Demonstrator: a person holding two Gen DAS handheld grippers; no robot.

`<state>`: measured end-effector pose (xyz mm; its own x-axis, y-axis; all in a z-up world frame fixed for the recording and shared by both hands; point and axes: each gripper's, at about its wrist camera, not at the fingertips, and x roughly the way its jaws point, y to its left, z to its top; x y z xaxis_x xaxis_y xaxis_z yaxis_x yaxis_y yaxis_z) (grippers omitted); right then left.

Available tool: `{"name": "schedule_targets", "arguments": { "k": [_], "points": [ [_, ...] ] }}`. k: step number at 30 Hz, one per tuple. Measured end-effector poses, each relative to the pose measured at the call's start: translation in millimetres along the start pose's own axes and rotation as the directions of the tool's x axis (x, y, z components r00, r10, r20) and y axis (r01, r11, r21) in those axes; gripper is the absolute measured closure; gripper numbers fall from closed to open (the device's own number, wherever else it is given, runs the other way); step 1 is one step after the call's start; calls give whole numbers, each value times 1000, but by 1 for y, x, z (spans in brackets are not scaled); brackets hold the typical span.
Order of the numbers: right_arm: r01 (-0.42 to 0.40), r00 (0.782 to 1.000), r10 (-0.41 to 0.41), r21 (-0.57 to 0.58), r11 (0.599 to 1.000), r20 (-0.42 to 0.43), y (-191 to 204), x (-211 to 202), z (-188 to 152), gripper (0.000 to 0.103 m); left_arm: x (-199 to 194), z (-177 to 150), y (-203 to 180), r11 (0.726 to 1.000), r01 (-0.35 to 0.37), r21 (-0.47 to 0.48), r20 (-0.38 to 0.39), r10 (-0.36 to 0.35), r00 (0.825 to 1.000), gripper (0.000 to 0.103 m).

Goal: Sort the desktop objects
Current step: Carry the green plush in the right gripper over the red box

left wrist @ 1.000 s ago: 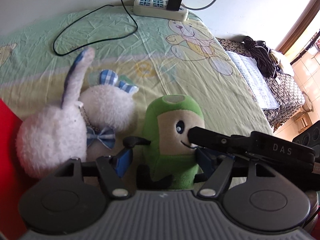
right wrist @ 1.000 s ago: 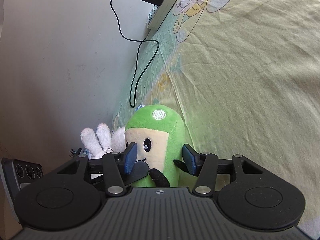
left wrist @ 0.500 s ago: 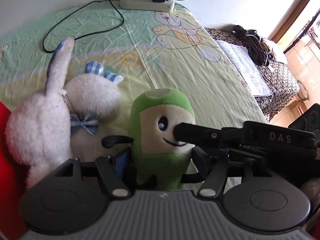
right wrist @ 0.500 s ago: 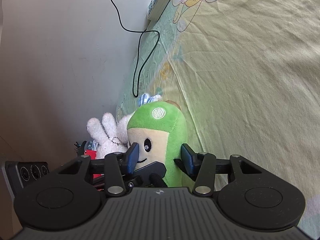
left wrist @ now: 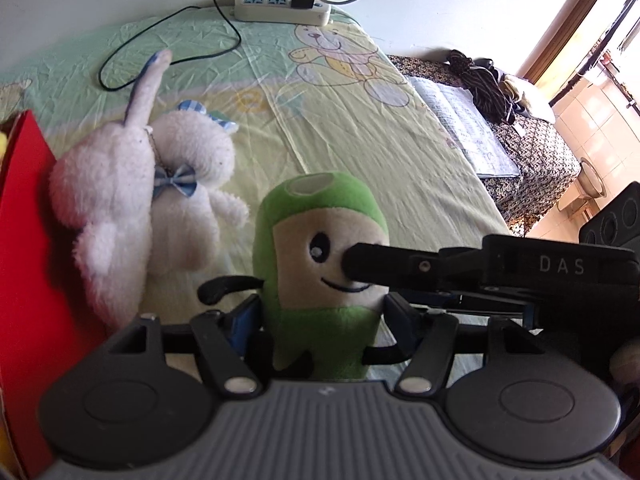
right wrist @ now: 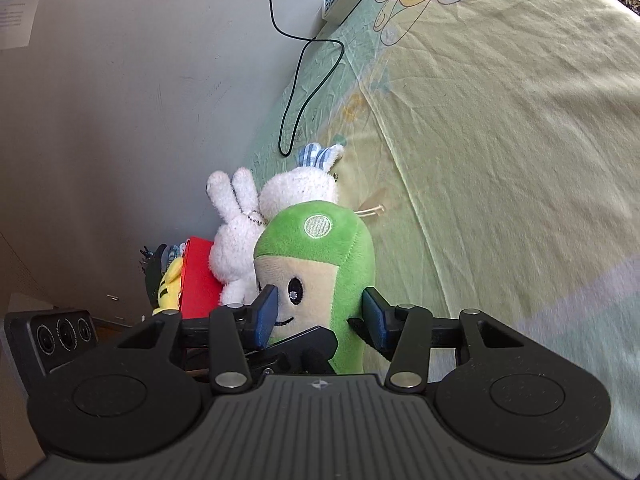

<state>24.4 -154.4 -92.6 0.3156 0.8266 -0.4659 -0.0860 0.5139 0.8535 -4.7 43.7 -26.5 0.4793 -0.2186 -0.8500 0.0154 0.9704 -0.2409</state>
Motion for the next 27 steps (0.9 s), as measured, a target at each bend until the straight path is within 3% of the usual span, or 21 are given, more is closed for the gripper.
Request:
{"name": "schedule_targets", "arguments": {
  "k": [16,21,27],
  "points": [
    [-32,998,22,-151,988,-65,41,-10,-49,54,-56,-61,-3,998,-33,55,62,30,998,37],
    [-42,997,32,-156,987,-64,51,-12,-60,54,-70,-72,5,998,-9,68,82,3,997,37],
    [-32,999,33,-153,988,3,71,-20,-79,54,-92,-77,15,991,43,130,99,-56,993,37]
  ]
}}
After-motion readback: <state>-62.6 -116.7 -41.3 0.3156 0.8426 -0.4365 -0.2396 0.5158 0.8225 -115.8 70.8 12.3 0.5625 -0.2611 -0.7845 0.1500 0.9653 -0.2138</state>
